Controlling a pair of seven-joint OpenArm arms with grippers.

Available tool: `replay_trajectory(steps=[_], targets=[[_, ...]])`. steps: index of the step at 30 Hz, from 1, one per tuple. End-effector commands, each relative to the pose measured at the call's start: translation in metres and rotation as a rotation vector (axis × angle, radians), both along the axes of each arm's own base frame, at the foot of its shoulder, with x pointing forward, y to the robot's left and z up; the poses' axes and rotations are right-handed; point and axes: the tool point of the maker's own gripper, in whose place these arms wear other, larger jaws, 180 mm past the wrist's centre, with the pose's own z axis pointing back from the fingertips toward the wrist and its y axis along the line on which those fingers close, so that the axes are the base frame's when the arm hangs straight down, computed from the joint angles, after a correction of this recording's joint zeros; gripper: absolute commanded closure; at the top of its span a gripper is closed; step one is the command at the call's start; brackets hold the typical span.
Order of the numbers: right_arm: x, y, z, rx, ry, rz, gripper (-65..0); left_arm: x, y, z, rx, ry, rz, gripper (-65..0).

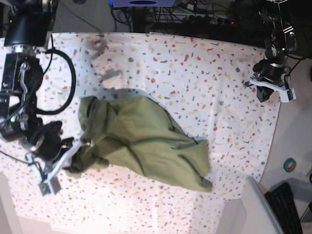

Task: Layout the t-shirt on the table in an organized manner, then fold the t-shirt properly
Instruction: 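Pull the bunched edge away from the shirt with the right gripper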

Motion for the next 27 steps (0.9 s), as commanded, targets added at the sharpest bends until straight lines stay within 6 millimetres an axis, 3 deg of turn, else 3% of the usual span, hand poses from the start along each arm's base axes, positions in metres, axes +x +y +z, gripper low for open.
replay_trajectory(steps=[1,5,8,12,15,16,20,21,24,27], targets=[[0.021,-0.002,0.030,0.002,-0.089,-0.005,0.0,0.007,0.005,0.013,0.017,-0.045,-0.002,0.0],[0.071,-0.012,0.043,0.034,-0.100,-0.034,0.0,0.007,0.005,0.012,0.016,-0.040,-0.003,0.0],[0.112,-0.037,0.038,0.072,-0.099,-0.098,0.0,0.006,0.005,0.012,0.016,-0.039,-0.003,0.0],[0.154,-0.066,0.019,0.152,-0.093,-0.206,0.0,0.001,0.005,0.008,0.016,-0.025,-0.003,0.0],[0.172,-0.094,-0.002,0.198,-0.068,-0.317,0.0,-0.004,0.008,0.008,0.028,-0.012,-0.010,0.0],[0.175,-0.110,-0.007,0.200,-0.056,-0.369,-3.3,-0.006,0.008,0.007,0.028,-0.009,-0.010,0.0],[0.171,-0.147,-0.013,0.174,-0.035,-0.451,-44.7,-0.008,0.009,0.005,0.028,-0.004,-0.008,0.0],[0.165,-0.151,-0.016,0.157,-0.035,-0.448,-48.5,-0.008,0.008,0.004,0.025,-0.002,-0.007,0.0],[0.136,-0.157,-0.016,0.062,-0.050,-0.393,-47.3,-0.014,0.008,0.002,0.025,0.009,-0.007,0.0],[0.092,-0.138,-0.014,-0.034,-0.054,-0.298,-45.0,-0.014,0.006,0.004,0.027,0.006,-0.011,0.0]])
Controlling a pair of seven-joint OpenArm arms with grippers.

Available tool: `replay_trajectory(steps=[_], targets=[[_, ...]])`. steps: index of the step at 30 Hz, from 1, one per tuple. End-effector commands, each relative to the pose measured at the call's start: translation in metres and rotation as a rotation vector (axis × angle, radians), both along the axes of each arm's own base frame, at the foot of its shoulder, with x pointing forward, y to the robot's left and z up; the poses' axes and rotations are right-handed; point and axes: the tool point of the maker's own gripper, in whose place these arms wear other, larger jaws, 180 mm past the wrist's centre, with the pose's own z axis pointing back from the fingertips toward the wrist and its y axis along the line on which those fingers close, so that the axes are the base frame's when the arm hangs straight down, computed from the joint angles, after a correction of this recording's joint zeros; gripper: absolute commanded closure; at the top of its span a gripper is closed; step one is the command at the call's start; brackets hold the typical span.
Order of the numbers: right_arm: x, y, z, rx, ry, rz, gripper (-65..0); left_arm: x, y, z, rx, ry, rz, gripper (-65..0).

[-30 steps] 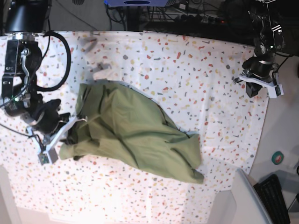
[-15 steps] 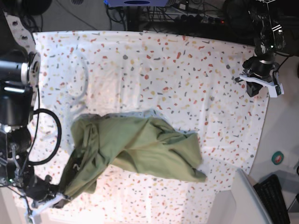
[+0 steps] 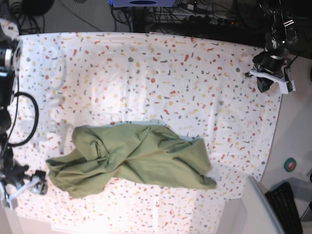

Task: Layout the t-shirt on the table in an organized manner, then fold the t-shirt properly
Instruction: 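Pull the bunched edge away from the shirt with the right gripper, then grasp opposite ends of the shirt with both grippers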

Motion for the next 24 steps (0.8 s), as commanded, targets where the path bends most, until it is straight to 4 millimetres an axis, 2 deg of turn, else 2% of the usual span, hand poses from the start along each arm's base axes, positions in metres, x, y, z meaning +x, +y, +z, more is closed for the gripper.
replay_trajectory(steps=[1,4,7,10,13,15,18,24], targets=[[-0.003,0.007,0.022,-0.025,-0.059,0.038,-45.3,0.013,0.003,0.018,0.018,-0.067,-0.014,0.0],[-0.046,0.029,0.000,-0.047,-0.009,0.098,-45.5,0.014,0.001,0.020,0.014,-0.073,-0.014,0.0],[-0.070,0.059,-0.027,-0.049,0.045,0.177,-45.5,0.016,0.002,0.019,0.012,-0.074,-0.012,0.0],[-0.082,0.084,-0.050,-0.140,0.097,0.281,-45.3,0.017,0.000,0.021,0.010,-0.080,-0.015,0.0],[-0.084,0.101,-0.065,-0.305,0.095,0.377,-44.7,0.019,-0.002,0.021,0.006,-0.083,-0.020,0.0],[-0.075,0.117,-0.066,-0.356,0.047,0.398,-44.7,0.019,-0.002,0.020,0.004,-0.081,-0.019,-5.6],[-0.066,0.121,-0.079,-0.427,0.055,0.379,-44.7,0.017,-0.002,0.019,0.004,-0.077,-0.017,-10.7],[-0.053,0.138,-0.109,-0.513,0.068,0.425,-44.7,0.014,0.000,0.017,0.004,-0.069,-0.012,-14.8]])
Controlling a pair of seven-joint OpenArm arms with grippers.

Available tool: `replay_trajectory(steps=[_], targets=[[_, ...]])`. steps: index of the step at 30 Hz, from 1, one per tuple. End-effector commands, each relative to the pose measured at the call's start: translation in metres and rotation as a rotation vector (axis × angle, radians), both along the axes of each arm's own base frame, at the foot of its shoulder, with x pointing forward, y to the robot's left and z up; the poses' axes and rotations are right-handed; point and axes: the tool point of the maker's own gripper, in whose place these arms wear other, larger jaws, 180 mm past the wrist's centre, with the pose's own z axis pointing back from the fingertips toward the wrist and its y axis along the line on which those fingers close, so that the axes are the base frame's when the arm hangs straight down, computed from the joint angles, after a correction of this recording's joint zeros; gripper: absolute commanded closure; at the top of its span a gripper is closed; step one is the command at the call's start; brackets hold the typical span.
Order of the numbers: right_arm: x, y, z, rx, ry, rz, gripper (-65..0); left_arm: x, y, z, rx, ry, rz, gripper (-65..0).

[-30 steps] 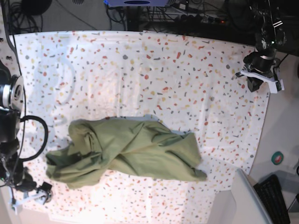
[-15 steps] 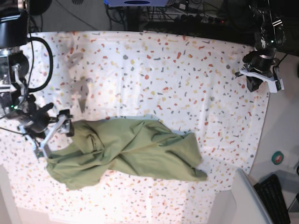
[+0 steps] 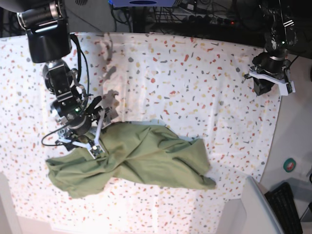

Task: Layout the t-shirt on the table in an organized manner, then fold the t-shirt properly
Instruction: 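Grasp opposite ends of the shirt with both grippers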

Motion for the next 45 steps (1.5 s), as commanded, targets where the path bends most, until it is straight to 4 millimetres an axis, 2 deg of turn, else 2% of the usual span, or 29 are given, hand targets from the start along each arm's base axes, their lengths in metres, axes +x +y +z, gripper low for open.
replay_trajectory(steps=[1,5,7,10,13,15,16,21,24,31,36,37,38,39,42,43,45], targets=[[0.023,-0.002,0.016,0.001,-0.056,-0.005,-44.7,0.006,0.003,0.010,0.017,-0.036,-0.008,-14.6],[0.032,-0.022,0.012,0.016,-0.037,-0.077,-44.4,0.006,0.002,0.010,0.016,-0.036,-0.011,-14.6],[0.035,-0.029,0.017,0.036,-0.053,-0.111,-40.8,0.008,0.003,0.010,0.015,-0.037,-0.009,-14.6],[0.037,-0.039,0.021,0.045,-0.061,-0.140,-29.9,0.009,-0.005,0.003,0.005,-0.022,-0.026,-14.8],[0.035,-0.043,0.019,0.039,-0.055,-0.145,-19.7,0.031,-0.029,0.000,-0.019,-0.033,-0.092,-15.1],[0.035,-0.043,0.019,0.038,-0.055,-0.143,-9.2,0.048,-0.047,-0.004,-0.048,-0.041,-0.126,-18.9],[0.035,-0.042,0.019,0.042,-0.054,-0.148,-0.8,0.058,-0.057,-0.006,-0.062,-0.046,-0.145,-22.7],[0.035,-0.041,0.019,0.045,-0.054,-0.148,0.0,0.102,-0.089,-0.016,-0.106,-0.043,-0.208,-47.4],[0.034,-0.041,0.018,0.045,-0.051,-0.148,0.0,0.124,-0.103,-0.020,-0.155,-0.051,-0.190,-55.8],[0.028,-0.040,0.015,0.046,-0.046,-0.147,0.0,0.170,-0.137,-0.028,-0.251,-0.044,-0.167,-56.4],[0.023,-0.040,0.010,0.045,-0.035,-0.147,0.0,0.193,-0.148,-0.040,-0.299,0.008,-0.145,-55.8],[0.023,-0.040,0.012,0.045,-0.041,-0.146,0.0,0.195,-0.148,-0.043,-0.304,0.021,-0.141,-53.6],[0.023,-0.039,0.015,0.045,-0.051,-0.145,0.0,0.197,-0.148,-0.044,-0.307,0.029,-0.137,-48.4],[0.021,-0.039,0.016,0.045,-0.057,-0.144,0.0,0.199,-0.148,-0.044,-0.309,0.033,-0.135,-40.3],[0.018,-0.038,0.025,0.046,-0.087,-0.139,0.0,0.201,-0.144,-0.043,-0.305,0.031,-0.134,-5.1],[0.017,-0.038,0.027,0.047,-0.095,-0.137,0.0,0.201,-0.143,-0.043,-0.303,0.031,-0.134,0.0],[0.016,-0.037,0.031,0.047,-0.108,-0.135,0.0,0.198,-0.138,-0.045,-0.295,0.037,-0.129,0.0]])
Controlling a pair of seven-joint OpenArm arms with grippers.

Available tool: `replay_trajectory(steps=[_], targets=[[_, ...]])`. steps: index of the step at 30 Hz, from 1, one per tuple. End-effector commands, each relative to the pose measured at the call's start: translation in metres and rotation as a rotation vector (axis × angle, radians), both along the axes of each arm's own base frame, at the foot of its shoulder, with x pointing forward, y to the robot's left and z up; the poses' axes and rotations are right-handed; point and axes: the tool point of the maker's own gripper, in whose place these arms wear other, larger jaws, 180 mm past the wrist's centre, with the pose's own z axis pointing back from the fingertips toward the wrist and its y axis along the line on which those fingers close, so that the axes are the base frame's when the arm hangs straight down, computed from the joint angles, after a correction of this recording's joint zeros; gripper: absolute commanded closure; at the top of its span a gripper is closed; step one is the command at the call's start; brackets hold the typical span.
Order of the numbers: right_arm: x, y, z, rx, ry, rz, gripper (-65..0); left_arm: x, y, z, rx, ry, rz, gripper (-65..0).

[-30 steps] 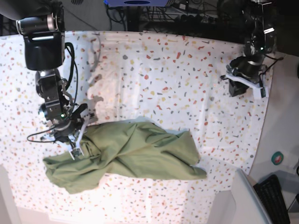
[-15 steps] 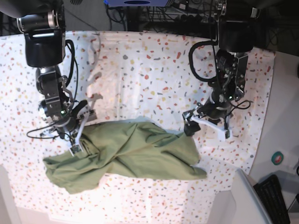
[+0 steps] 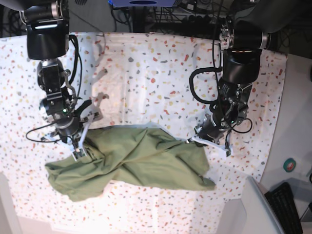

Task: Layout the t-shirt on the table in an organized manner, then fold the t-shirt properly
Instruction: 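Grasp opposite ends of the shirt with both grippers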

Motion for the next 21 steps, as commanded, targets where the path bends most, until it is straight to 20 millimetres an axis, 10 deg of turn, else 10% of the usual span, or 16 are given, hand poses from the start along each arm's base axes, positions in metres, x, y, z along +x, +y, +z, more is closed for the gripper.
replay_trajectory(steps=[1,12,21], targets=[[0.013,-0.001,0.019,0.001,-0.065,0.005,0.0,0.015,0.016,0.018,0.024,-0.054,0.013,0.0],[-0.034,0.000,0.040,-0.004,-0.133,0.006,0.0,-0.076,0.046,0.045,0.161,-0.106,-0.090,0.0],[-0.062,-0.020,0.095,-0.018,-0.214,-0.109,0.0,-0.076,0.081,0.158,0.209,-0.246,-0.001,0.0]])
